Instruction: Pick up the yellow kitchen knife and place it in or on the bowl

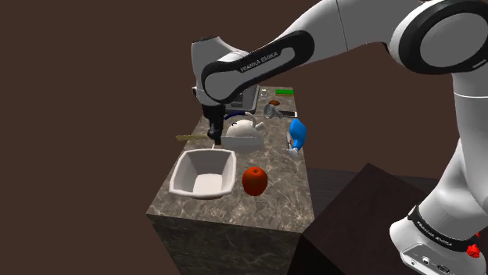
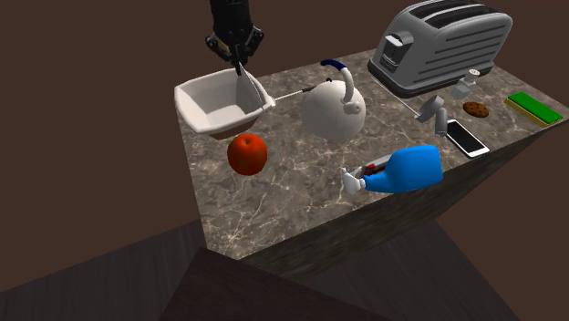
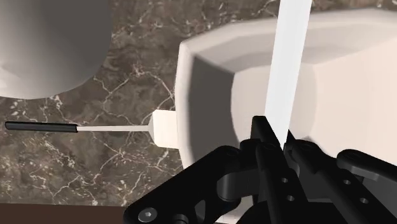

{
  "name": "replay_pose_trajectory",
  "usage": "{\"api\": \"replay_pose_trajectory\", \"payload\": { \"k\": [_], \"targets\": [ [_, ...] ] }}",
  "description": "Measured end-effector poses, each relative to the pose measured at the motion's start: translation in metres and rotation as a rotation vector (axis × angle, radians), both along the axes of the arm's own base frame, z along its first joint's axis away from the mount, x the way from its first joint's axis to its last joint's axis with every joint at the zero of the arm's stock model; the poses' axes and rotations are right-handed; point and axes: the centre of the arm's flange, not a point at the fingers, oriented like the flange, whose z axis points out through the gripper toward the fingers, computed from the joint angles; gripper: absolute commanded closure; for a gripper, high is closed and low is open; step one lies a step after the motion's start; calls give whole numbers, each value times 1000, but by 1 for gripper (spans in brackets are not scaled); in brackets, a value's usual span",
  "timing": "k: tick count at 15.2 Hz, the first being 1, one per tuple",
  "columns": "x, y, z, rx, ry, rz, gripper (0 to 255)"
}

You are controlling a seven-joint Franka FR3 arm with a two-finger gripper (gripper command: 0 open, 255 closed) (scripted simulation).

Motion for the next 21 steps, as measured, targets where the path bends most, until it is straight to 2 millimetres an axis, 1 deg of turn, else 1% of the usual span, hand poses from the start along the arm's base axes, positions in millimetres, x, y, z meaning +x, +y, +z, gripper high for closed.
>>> {"api": "replay_pose_trajectory", "payload": {
  "k": [1, 3, 5, 6, 10, 19, 21],
  "targets": [
    [0, 14, -2, 0, 0, 0, 255],
    [-2, 38, 2, 0, 1, 0, 255],
    [1, 64, 2, 0, 0, 0, 255],
    [0, 69, -2, 0, 0, 0, 255],
    [0, 74, -19, 0, 1, -1, 255],
    [0, 73, -67, 0, 1, -1, 255],
    [0, 73, -71, 0, 1, -1, 255]
  ]
}}
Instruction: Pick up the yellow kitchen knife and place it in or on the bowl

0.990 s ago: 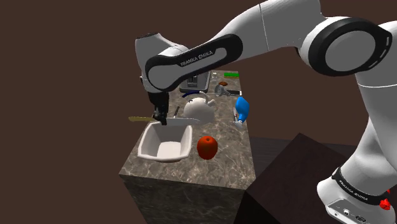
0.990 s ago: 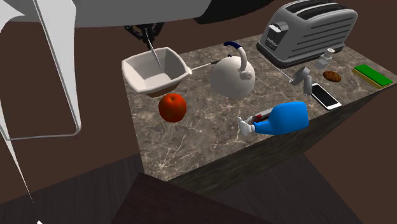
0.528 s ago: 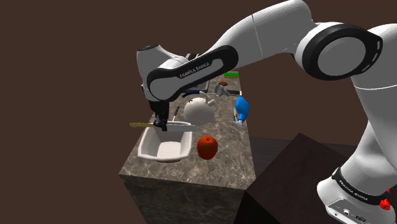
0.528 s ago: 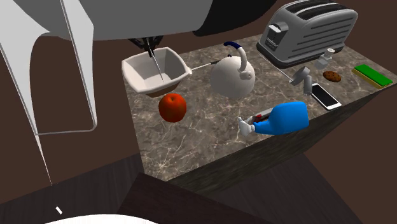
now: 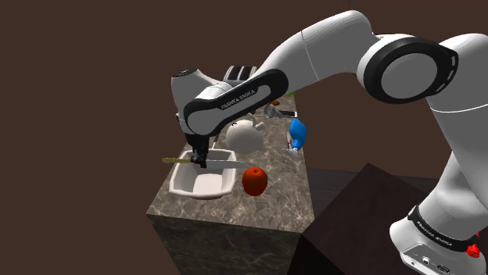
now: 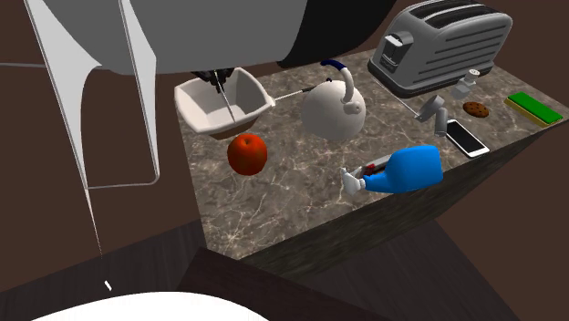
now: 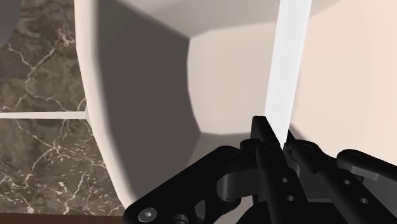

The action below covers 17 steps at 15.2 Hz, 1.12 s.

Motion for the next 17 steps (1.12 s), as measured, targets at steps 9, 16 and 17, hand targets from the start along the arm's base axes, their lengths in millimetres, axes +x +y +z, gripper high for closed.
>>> {"api": "replay_pose_trajectory", "payload": {
  "k": [9, 16, 17],
  "targets": [
    [0, 0, -1, 0, -1, 0, 0],
    [1, -2, 44, 1, -2, 0, 0],
    [1, -1, 47, 1, -2, 0, 0]
  ]
}}
